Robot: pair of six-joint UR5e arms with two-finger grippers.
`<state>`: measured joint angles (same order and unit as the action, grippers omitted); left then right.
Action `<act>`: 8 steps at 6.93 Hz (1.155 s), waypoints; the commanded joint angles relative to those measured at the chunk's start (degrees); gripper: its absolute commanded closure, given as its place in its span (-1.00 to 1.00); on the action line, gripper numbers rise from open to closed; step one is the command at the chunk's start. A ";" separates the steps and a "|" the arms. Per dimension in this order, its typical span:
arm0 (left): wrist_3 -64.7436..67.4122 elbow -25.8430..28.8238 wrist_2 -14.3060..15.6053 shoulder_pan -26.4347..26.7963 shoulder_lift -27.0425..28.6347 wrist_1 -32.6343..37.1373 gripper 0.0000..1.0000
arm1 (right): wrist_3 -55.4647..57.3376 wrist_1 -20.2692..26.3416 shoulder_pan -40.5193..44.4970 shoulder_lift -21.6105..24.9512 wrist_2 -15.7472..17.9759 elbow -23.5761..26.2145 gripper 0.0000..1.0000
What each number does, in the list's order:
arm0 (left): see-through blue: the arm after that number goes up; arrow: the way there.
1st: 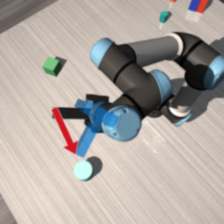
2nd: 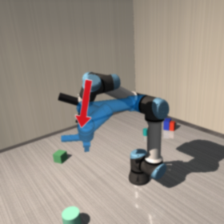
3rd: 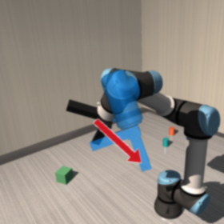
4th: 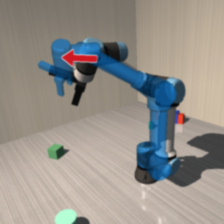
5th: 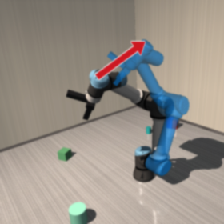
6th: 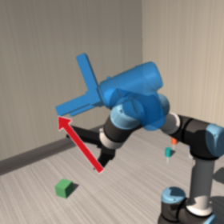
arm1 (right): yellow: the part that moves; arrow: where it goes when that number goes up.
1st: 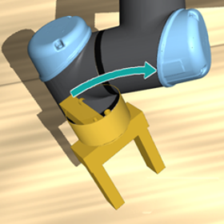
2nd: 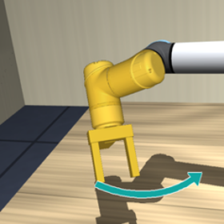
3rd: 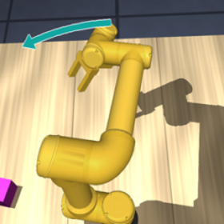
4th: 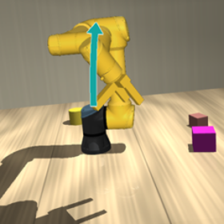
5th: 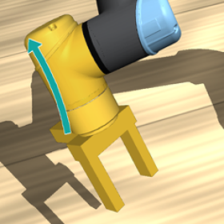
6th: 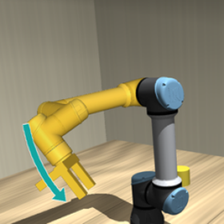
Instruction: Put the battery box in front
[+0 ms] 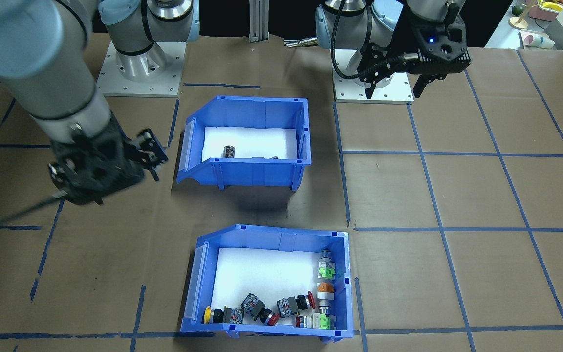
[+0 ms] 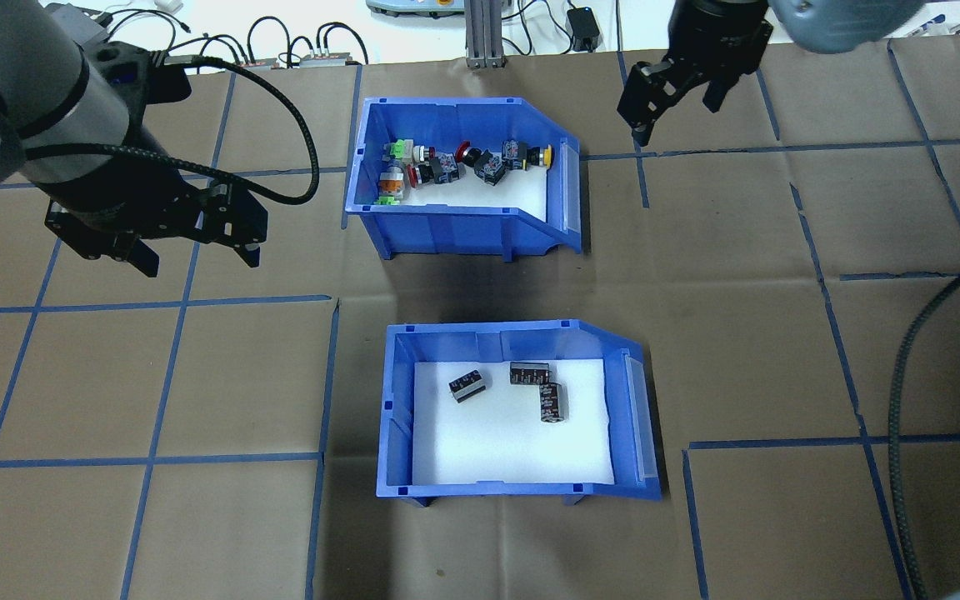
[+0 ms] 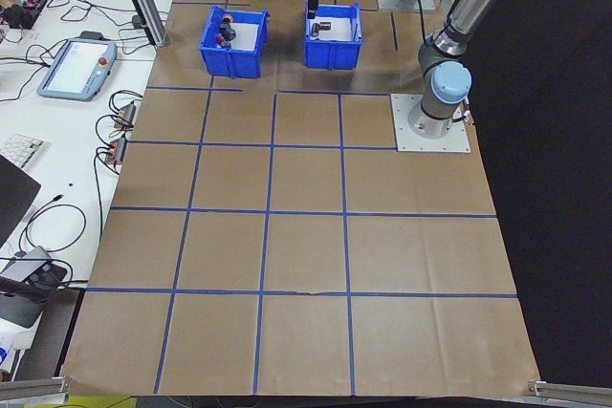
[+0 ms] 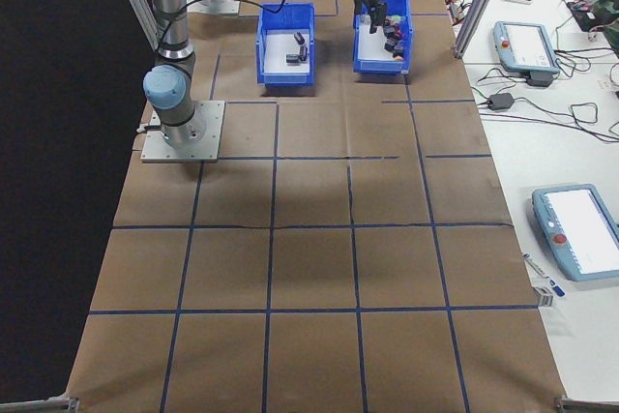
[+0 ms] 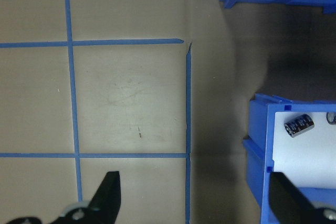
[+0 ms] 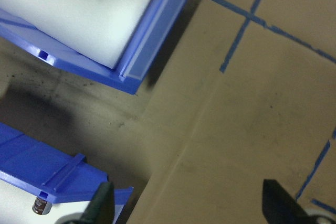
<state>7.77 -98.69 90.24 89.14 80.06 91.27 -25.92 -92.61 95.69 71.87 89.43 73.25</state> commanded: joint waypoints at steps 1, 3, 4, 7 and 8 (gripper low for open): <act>21.39 -5.61 -0.50 0.68 -0.78 -1.01 -0.99 | -8.65 0.41 8.25 -9.16 0.31 -10.80 -1.00; 42.92 -13.15 -4.60 2.08 -4.27 -1.09 -0.98 | -19.32 -0.02 14.76 -14.36 0.66 -16.11 -1.00; 52.77 -17.80 -8.12 2.78 -5.95 -2.57 -0.98 | -23.18 -0.20 17.14 -16.04 0.75 -16.29 -1.00; 78.64 -27.42 -11.93 12.42 -7.56 -14.51 -0.98 | -26.21 -0.29 21.46 -19.12 0.14 -15.33 -1.00; 81.23 -31.43 -12.63 14.81 -7.55 -21.24 -0.98 | -25.94 -0.46 22.51 -20.44 0.22 -15.24 -1.00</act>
<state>83.22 -126.05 78.41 100.47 72.51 76.69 -51.93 -92.91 116.74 52.89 89.67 57.75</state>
